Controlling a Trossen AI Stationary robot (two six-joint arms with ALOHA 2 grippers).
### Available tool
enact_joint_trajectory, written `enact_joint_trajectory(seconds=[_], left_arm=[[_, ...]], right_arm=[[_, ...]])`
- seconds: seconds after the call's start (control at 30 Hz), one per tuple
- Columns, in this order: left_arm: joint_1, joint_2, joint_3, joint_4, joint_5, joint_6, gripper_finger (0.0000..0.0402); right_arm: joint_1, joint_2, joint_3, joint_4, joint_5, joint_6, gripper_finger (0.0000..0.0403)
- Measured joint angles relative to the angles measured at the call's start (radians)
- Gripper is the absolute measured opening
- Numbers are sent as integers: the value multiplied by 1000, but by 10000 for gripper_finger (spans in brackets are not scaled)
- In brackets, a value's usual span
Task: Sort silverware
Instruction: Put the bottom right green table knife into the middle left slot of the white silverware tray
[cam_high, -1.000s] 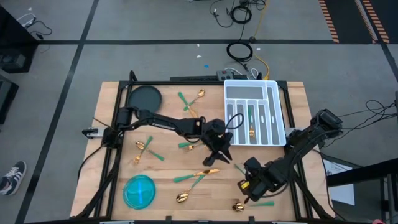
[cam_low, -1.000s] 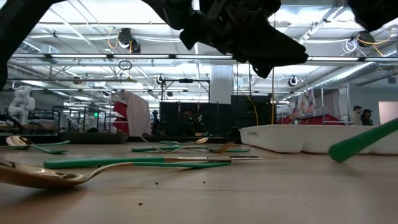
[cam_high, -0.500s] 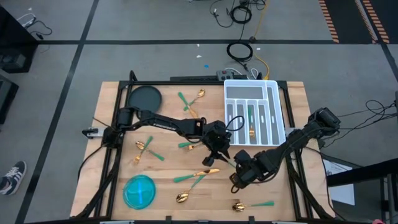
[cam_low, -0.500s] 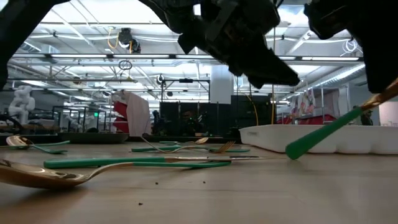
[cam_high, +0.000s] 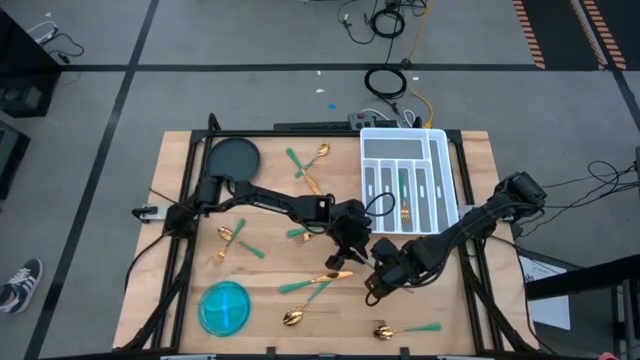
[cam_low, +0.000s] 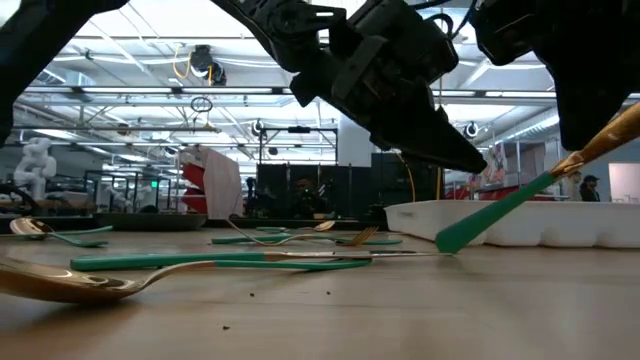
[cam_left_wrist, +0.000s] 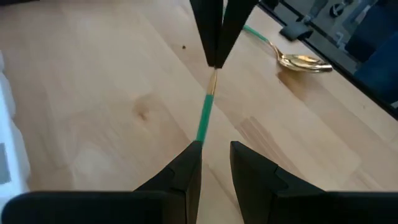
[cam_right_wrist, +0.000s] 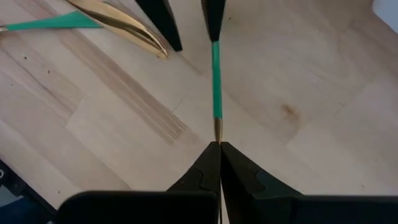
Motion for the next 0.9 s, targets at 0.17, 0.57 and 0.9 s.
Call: enact_joint_trajectory(seconds=[0.17,0.57,0.9], left_arm=[[-1,10,-1,24,-2,-1,92],[-1,11,-1,25,-13,-2,92],[-14,74,-2,12,-13,-4,92]], right_arm=[[0,0,0,3,0,-15,0],[-43,0,0,32,14,-100,0],[-67,0,0,62,17,-142,0]])
